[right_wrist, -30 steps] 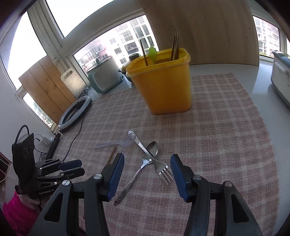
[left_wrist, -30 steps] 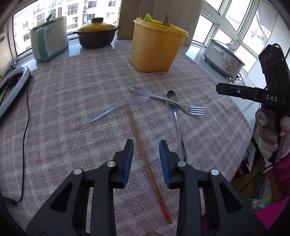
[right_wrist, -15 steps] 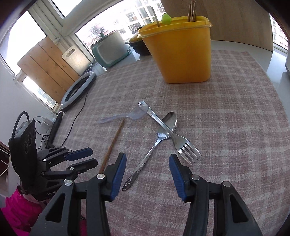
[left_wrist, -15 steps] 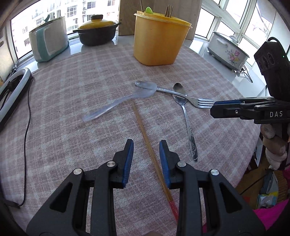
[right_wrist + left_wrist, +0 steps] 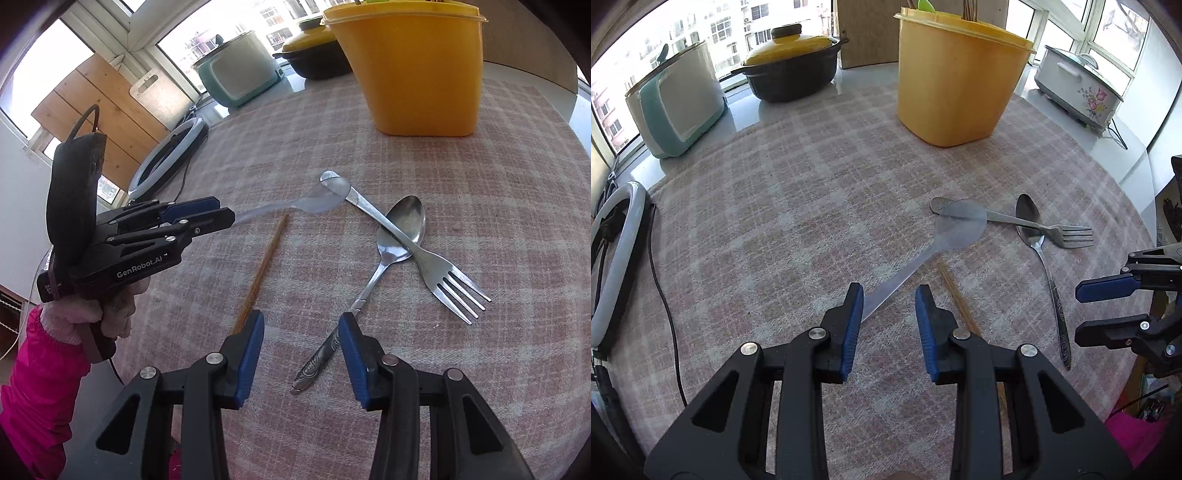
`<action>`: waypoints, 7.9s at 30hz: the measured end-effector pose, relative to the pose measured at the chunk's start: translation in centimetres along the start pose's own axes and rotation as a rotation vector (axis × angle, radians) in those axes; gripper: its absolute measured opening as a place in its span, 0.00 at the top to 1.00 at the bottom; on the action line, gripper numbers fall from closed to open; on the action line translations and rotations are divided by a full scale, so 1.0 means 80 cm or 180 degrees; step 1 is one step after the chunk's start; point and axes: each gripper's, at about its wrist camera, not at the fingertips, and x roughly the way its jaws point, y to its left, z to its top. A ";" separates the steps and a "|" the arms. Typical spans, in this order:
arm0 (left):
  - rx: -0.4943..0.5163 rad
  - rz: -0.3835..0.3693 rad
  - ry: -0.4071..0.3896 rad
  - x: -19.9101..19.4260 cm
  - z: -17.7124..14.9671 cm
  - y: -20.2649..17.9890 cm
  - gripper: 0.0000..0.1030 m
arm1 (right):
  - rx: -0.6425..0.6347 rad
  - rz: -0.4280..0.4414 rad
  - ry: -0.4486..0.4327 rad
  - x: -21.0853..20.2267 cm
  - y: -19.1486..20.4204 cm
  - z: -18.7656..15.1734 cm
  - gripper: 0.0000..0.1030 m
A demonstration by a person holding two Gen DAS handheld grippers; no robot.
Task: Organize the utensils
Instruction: 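Grasp the clear plastic spoon by its handle with the left tool while the right tool approaches a chopstick, then close the right tool on a wooden chopstick while the left tool holds the clear spoon, then carry the clear spoon in the left tool to the container while the right tool carries its chopstick, then lower the clear spoon into the container and open the left tool while the right tool releases its chopstick, then withdraw both open tools from the container toward the metal fork and spoon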
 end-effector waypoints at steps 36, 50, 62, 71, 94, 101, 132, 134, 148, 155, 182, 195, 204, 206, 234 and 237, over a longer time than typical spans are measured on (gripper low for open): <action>-0.0125 0.0032 0.0412 -0.024 -0.089 0.038 0.93 | -0.0117 -0.0110 0.0695 0.088 0.054 0.057 0.66; -0.0048 0.0008 0.0531 -0.027 -0.092 0.030 0.68 | -0.0811 -0.0604 0.0860 0.112 0.089 0.070 0.95; -0.0283 -0.0120 0.0474 -0.016 -0.075 0.048 0.96 | -0.0831 -0.0613 0.0861 0.101 0.075 0.068 0.94; -0.0572 -0.0252 0.0225 -0.046 -0.076 0.060 0.96 | -0.0436 -0.0342 0.0600 0.073 0.043 0.067 0.97; -0.0854 -0.0555 -0.0197 -0.082 -0.056 0.055 0.96 | -0.0284 -0.0162 -0.0284 -0.041 0.035 0.079 0.97; -0.0846 -0.0630 -0.0568 -0.112 -0.017 0.050 0.96 | -0.0279 -0.0146 -0.0584 -0.084 0.036 0.094 0.97; -0.0850 -0.0846 -0.1488 -0.061 0.231 0.004 0.96 | 0.0217 -0.0536 -0.1797 -0.225 -0.040 0.283 0.97; -0.0853 -0.0849 -0.1496 -0.052 0.237 0.001 0.96 | 0.0259 -0.0547 -0.1830 -0.227 -0.046 0.294 0.97; -0.0718 -0.0558 -0.1642 -0.012 0.261 -0.024 0.96 | 0.0385 -0.0765 -0.1933 -0.206 -0.084 0.331 0.97; -0.0722 -0.0483 -0.1673 -0.003 0.256 -0.024 0.96 | 0.0348 -0.0803 -0.1910 -0.185 -0.092 0.332 0.97; -0.0458 -0.0413 -0.1386 -0.005 0.225 -0.031 0.96 | 0.0279 -0.0763 -0.1507 -0.137 -0.104 0.279 0.90; -0.0422 -0.0322 -0.1468 -0.061 0.174 -0.011 0.96 | 0.0239 -0.0629 -0.1452 -0.146 -0.092 0.228 0.77; -0.0273 -0.0419 -0.1363 -0.078 0.126 -0.014 0.72 | 0.0217 -0.0431 -0.1257 -0.143 -0.082 0.156 0.71; -0.0203 -0.0411 -0.1271 -0.073 0.118 -0.018 0.72 | 0.0211 -0.0379 -0.1168 -0.138 -0.081 0.135 0.71; -0.0073 -0.0690 0.0044 0.081 0.091 -0.043 0.73 | 0.0690 -0.0111 -0.0239 -0.044 -0.115 -0.051 0.68; -0.0088 -0.0724 0.0079 0.086 0.091 -0.040 0.73 | 0.0690 -0.0094 -0.0212 -0.040 -0.113 -0.053 0.68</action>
